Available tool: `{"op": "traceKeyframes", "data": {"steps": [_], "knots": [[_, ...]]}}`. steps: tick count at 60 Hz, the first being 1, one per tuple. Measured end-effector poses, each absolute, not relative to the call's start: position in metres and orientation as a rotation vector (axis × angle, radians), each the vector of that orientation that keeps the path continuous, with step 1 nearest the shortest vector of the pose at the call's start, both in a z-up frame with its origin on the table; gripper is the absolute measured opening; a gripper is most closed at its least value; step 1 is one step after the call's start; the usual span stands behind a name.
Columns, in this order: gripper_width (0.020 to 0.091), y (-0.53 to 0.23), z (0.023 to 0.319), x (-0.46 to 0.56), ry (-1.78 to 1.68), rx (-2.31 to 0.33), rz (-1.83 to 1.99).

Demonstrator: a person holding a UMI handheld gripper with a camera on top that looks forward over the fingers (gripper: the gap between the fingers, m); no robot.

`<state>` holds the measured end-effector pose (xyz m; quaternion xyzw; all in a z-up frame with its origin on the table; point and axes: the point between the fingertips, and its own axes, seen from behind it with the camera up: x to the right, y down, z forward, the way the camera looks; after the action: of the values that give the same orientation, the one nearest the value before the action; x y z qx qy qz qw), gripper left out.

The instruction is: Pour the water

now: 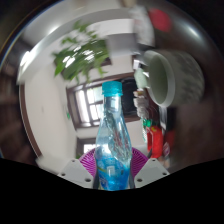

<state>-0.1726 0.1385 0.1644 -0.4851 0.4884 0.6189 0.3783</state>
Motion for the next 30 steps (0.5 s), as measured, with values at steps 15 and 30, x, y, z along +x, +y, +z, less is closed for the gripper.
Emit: {"op": "traceKeyframes", "data": {"steps": [15, 30], "knots": [[0.0434, 0.147, 0.222, -0.117, 0.374, -1.651, 0.697], [0.0434, 0.162, 0.232, 0.022, 0.036, -1.694, -0.09]]}}
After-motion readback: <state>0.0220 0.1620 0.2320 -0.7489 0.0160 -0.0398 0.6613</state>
